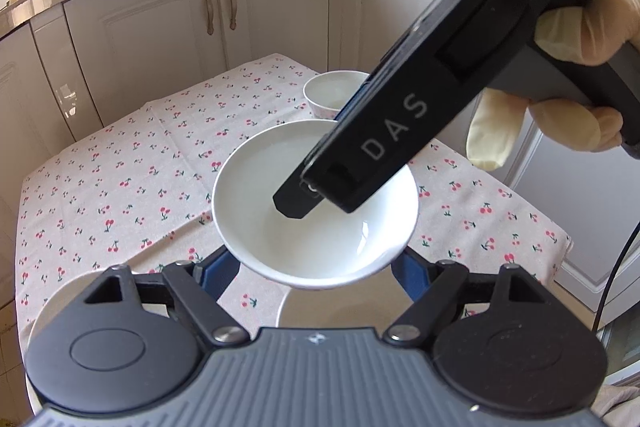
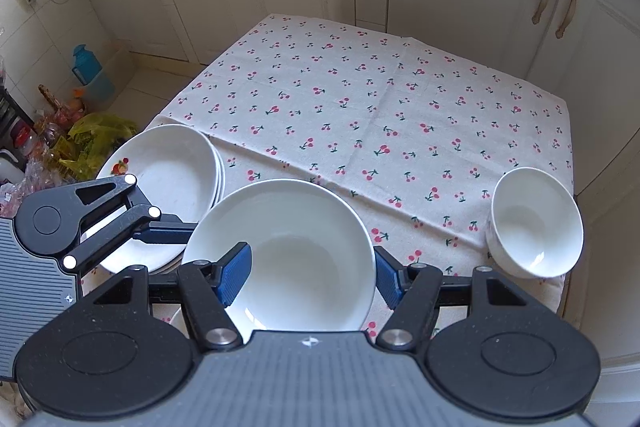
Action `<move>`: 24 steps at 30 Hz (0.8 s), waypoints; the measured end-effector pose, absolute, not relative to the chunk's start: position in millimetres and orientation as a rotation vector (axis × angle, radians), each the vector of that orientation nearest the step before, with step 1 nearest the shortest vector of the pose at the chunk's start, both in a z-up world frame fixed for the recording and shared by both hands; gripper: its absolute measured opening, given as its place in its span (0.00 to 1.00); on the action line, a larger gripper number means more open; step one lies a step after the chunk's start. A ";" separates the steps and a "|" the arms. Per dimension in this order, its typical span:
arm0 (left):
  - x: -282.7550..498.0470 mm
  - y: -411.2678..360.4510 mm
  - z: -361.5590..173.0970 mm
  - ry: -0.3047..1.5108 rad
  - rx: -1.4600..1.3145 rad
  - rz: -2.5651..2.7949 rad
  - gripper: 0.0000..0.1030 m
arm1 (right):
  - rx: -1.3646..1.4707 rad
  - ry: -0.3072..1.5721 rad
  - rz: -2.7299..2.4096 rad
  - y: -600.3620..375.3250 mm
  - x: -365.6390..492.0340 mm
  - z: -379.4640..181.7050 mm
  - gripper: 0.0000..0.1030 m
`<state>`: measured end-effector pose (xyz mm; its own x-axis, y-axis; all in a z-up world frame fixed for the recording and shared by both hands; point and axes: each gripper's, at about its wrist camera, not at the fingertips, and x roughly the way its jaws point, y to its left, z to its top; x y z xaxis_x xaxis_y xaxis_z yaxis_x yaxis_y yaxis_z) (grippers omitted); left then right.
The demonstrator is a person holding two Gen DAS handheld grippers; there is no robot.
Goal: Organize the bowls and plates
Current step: 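Lower the held bowl onto the single white plate with the right tool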
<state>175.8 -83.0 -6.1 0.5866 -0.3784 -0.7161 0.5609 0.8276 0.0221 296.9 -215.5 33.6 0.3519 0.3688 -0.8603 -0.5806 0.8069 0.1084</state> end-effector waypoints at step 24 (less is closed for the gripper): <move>129.9 -75.8 -10.2 0.782 0.254 -0.566 0.80 | -0.223 1.066 0.641 -213.3 252.2 17.6 0.69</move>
